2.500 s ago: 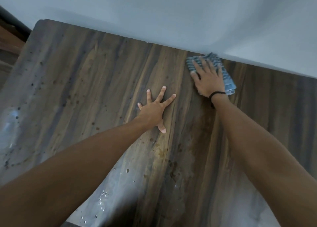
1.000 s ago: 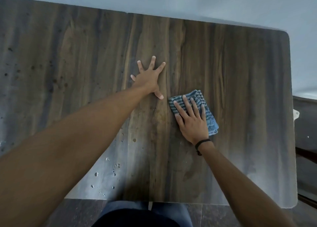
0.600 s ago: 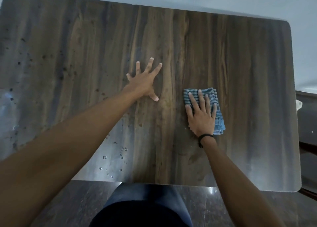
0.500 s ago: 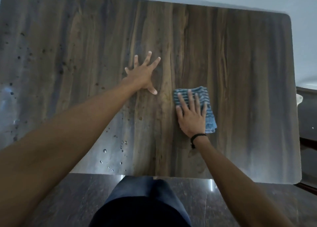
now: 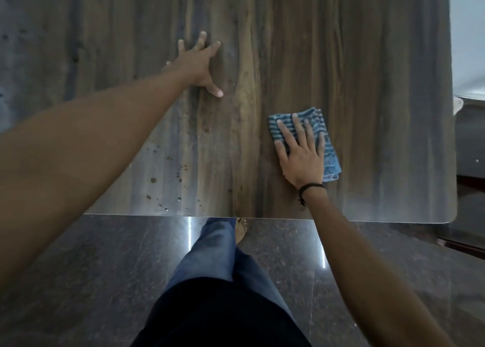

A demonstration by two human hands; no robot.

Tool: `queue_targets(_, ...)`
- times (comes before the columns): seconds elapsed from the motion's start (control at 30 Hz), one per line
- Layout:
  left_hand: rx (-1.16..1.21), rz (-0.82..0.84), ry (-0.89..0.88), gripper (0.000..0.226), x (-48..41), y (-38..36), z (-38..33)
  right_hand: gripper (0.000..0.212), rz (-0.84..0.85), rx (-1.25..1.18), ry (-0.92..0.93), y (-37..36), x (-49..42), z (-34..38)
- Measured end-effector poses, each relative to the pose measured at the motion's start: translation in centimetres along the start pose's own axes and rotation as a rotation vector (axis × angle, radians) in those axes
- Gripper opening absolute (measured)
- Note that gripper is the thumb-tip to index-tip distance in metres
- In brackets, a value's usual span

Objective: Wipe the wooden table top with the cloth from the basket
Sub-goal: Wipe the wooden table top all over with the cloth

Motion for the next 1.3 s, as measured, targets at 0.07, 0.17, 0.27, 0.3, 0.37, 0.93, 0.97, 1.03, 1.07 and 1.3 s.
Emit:
queue_targets(0.07, 0.03, 0.012, 0.006, 0.139, 0.3, -0.4, 0.1, 0.054, -0.01, 0.006, -0.052, -0.5, -0.1, 1.2)
queue_targets(0.17, 0.059, 0.02, 0.009, 0.137, 0.3, -1.2, 0.0, 0.054, 0.043, 0.189, 0.236, -0.7, 0.4, 2.1)
queue_targets(0.27, 0.073, 0.008, 0.003, 0.136, -0.1, -1.5, 0.4, 0.054, 0.017, 0.101, 0.111, 0.9, -0.9, -0.8)
queue_targets(0.3, 0.075, 0.006, 0.002, 0.136, -0.2, -1.5, 0.4, 0.054, -0.016, 0.012, -0.029, 1.1, -1.1, -1.3)
queue_targets(0.37, 0.075, 0.01, 0.0, 0.138, -0.3, -1.4, 0.2, 0.055, -0.03, 0.011, -0.069, 0.1, -0.6, 0.8)
queue_targets(0.93, 0.09, -0.02, -0.01, 0.134, 0.1, -1.3, 0.3, 0.055, -0.072, -0.079, -0.18, -1.5, 2.2, 0.0)
queue_targets(0.97, 0.088, -0.021, -0.011, 0.134, 0.1, -1.3, 0.2, 0.056, -0.056, -0.026, -0.106, -2.0, 2.5, 1.8)
queue_targets(1.03, 0.083, -0.027, -0.012, 0.135, 0.0, -1.2, 0.2, 0.055, 0.013, 0.184, 0.262, -3.5, 3.8, 4.8)
queue_targets(1.07, 0.081, -0.031, -0.01, 0.135, -0.1, -1.2, 0.3, 0.054, 0.041, 0.238, 0.369, -3.5, 4.1, 4.4)
queue_targets(1.3, 0.085, -0.015, -0.003, 0.134, 0.3, -1.3, 0.1, 0.056, -0.03, 0.053, 0.027, -3.9, 4.7, 3.2)
Point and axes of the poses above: each hand's wrist, its own x-axis away from the middle knuckle, its own y-axis out of the back of the hand, z = x × y, the point moved 8 cm from there along -x, towards the middle knuckle, and after that the axes turned 15 degrees about z, right-handed, at the moved point
